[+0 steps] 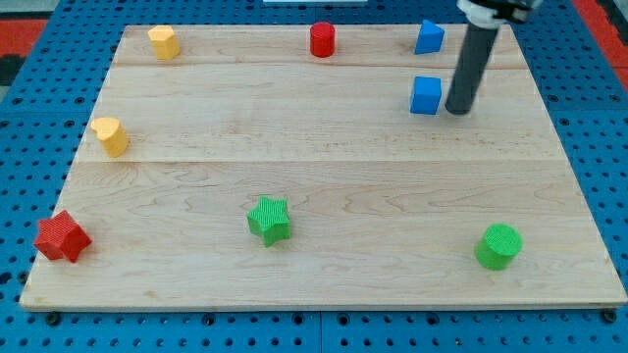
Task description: Push the red circle above the blue cube
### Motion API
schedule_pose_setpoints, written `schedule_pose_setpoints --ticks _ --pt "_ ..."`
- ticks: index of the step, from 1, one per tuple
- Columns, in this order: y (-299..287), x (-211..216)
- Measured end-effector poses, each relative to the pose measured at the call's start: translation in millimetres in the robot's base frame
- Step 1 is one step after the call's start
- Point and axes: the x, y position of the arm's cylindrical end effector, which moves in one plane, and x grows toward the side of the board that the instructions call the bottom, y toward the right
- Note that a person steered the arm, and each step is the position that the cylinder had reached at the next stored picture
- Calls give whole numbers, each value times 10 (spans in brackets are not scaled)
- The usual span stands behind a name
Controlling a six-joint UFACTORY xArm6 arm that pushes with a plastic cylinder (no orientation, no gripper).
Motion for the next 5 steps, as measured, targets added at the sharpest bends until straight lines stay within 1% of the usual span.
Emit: schedule_pose_setpoints --ticks 1,2,3,4,5 --pt "-345 300" --pt "-794 199" --pt "-1515 -100" --pt "-1910 -560" --pt "-2131 -975"
